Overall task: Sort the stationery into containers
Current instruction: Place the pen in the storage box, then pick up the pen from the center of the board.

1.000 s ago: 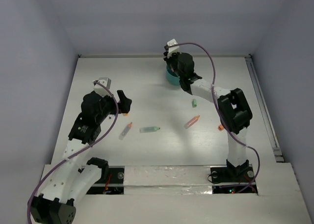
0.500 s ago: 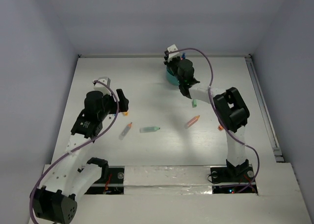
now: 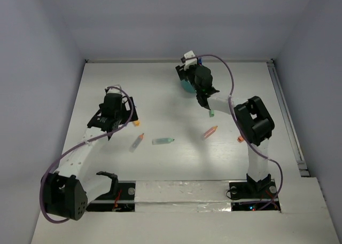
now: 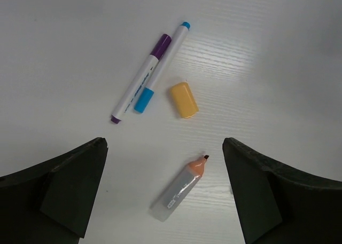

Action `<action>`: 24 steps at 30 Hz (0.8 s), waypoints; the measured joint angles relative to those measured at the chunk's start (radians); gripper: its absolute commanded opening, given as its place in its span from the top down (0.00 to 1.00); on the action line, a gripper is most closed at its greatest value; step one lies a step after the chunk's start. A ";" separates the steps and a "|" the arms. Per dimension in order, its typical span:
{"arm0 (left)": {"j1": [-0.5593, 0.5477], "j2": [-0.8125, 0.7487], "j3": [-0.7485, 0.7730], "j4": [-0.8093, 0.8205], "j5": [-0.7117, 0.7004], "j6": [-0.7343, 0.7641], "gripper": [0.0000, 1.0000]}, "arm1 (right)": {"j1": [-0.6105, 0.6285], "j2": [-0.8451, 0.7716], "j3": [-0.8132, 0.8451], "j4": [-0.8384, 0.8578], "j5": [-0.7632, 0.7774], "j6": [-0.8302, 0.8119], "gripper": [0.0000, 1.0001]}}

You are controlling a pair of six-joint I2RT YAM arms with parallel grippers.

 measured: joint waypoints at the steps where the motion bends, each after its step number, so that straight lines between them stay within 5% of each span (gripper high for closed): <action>1: 0.000 0.018 0.008 -0.007 -0.008 -0.002 0.14 | 0.000 -0.011 0.000 -0.010 -0.003 0.006 0.34; 7: 0.000 0.110 0.079 -0.037 -0.084 -0.001 0.27 | 0.000 -0.152 -0.038 -0.098 -0.025 0.102 0.44; 8: 0.000 0.131 0.099 -0.044 -0.108 0.001 0.30 | 0.000 -0.194 -0.068 -0.109 -0.029 0.130 0.62; 11: 0.009 0.197 0.142 -0.041 -0.139 0.007 0.44 | 0.000 -0.327 -0.166 -0.133 -0.045 0.227 0.88; 17: 0.075 0.338 0.162 -0.036 -0.094 0.030 0.66 | 0.001 -0.517 -0.314 -0.185 -0.138 0.427 0.89; 24: 0.104 0.477 0.223 -0.032 -0.015 0.056 0.64 | 0.019 -0.569 -0.422 -0.255 -0.249 0.531 0.88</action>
